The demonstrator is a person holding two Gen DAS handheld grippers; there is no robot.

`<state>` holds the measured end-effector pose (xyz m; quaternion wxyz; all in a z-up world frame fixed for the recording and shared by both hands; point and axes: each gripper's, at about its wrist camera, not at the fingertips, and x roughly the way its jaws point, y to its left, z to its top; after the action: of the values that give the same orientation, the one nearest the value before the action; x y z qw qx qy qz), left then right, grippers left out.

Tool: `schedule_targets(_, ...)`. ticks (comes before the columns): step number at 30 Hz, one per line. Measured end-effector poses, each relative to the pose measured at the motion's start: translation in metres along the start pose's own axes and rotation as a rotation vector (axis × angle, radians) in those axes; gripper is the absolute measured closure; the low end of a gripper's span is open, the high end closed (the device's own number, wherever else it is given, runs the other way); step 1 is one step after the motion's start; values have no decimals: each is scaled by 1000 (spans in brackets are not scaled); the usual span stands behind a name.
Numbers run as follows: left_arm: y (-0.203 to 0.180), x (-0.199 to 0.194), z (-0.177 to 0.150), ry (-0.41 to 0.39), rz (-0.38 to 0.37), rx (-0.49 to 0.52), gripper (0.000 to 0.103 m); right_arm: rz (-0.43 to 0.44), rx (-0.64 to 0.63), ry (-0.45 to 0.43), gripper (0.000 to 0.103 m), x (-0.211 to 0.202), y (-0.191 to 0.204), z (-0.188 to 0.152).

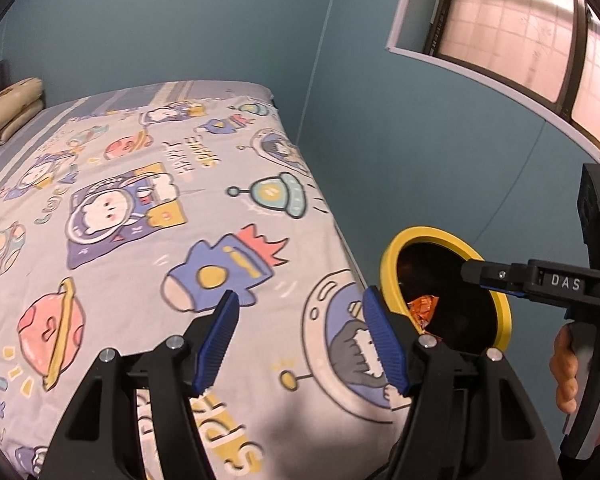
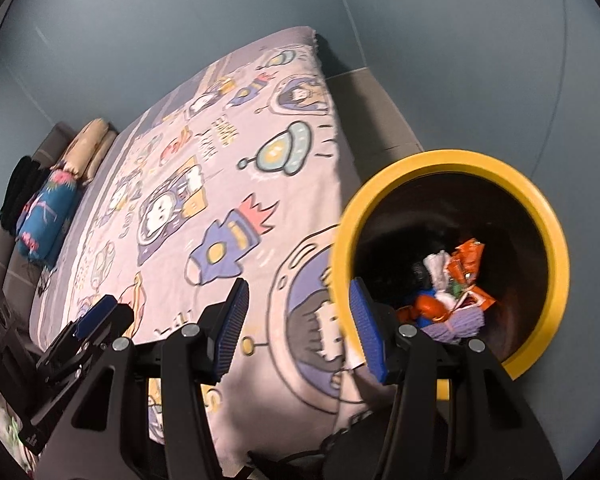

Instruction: Collect trash

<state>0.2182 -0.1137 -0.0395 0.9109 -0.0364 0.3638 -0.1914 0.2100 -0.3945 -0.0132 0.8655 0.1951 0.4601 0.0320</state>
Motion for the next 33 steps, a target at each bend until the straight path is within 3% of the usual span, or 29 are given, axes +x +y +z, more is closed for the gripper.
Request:
schedule_targets(9, 56, -44, -31, -46, 70, -67, 42, 52, -66, 19, 53, 10, 52, -27)
schedule_targets(17, 99, -70, -57, -83, 124, -115, 42, 44, -164, -48, 53, 19, 96, -63)
schedule_targets(21, 103, -79, -68, -110, 135, -106, 42, -25, -204, -144, 53, 12, 104, -82)
schedule_targets(23, 101, -84, -71, -129, 152, -91, 37, -25, -195, -176, 53, 6, 105, -88)
schedule_targets(26, 97, -99, -77, -180, 156, -81, 31, -48, -199, -262, 41, -9, 108, -98)
schedule_targets(33, 83, -132, -82, -288, 156, -71, 14, -76, -211, -407, 29, -35, 120, -122)
